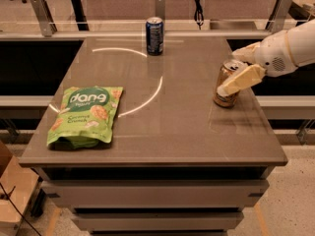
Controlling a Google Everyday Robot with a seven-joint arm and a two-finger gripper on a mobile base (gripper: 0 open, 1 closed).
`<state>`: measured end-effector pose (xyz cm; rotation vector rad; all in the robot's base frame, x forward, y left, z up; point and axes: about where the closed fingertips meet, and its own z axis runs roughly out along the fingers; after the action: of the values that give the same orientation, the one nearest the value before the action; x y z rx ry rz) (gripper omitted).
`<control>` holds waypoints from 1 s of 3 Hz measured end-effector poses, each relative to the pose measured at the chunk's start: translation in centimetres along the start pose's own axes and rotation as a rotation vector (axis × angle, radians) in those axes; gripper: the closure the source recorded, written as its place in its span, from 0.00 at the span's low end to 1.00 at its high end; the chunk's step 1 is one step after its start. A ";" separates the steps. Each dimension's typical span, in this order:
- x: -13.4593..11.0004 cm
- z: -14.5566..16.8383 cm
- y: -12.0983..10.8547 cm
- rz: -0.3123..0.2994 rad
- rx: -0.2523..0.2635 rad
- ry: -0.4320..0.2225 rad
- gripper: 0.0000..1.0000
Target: Move orange can near green rice chip bag
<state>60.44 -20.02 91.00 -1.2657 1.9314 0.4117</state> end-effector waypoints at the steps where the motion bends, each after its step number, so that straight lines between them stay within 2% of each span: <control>1: 0.1 1.1 -0.3 0.013 -0.007 0.005 0.41; 2: -0.6 1.3 -0.1 0.009 -0.006 0.007 0.64; 3: -3.7 0.7 0.9 -0.044 0.007 -0.004 0.87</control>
Offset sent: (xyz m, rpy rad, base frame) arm 0.0073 0.0132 0.0037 -0.0077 0.0055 -0.0110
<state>60.71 -16.83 93.14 -1.2987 1.8967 0.3845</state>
